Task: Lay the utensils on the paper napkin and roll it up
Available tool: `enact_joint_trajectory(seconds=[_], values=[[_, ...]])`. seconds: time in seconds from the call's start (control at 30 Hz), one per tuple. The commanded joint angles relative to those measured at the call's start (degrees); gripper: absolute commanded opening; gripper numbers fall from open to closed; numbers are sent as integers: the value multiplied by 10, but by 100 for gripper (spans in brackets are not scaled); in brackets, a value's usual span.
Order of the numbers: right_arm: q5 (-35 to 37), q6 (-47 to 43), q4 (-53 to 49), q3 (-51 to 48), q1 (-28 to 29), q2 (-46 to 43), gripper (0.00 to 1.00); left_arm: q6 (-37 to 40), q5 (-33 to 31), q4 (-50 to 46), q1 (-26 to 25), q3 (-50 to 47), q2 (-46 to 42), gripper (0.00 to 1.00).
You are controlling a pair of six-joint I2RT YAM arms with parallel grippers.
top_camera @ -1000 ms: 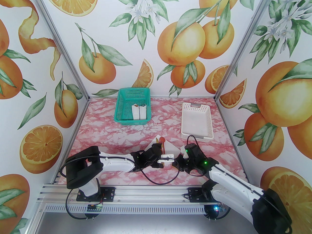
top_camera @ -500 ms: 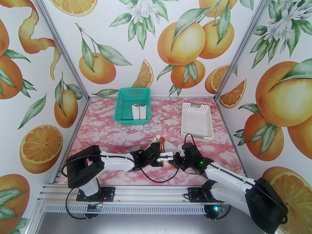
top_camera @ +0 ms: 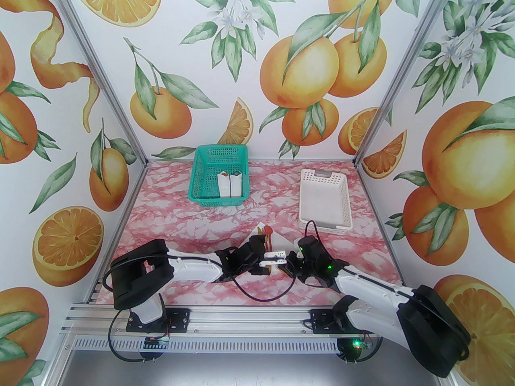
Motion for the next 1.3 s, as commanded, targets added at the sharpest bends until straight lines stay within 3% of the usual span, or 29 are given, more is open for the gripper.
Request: enact_joint_trajectory(seconds=[0.0, 0.27, 0.63, 1.03, 1.27], values=[[24, -6, 14, -8, 3, 12, 4, -11, 10, 17, 3, -3, 4, 90], [27, -8, 17, -7, 3, 31, 3, -19, 16, 18, 4, -6, -10, 90], [42, -18, -25, -8, 4, 20, 1, -168, 63, -14, 31, -49, -207, 92], [62, -20, -57, -12, 4, -8, 1, -348, 34, -205, 43, -87, -374, 92], [69, -17, -62, -17, 4, -20, 1, -439, 71, -315, 75, -61, -405, 89]])
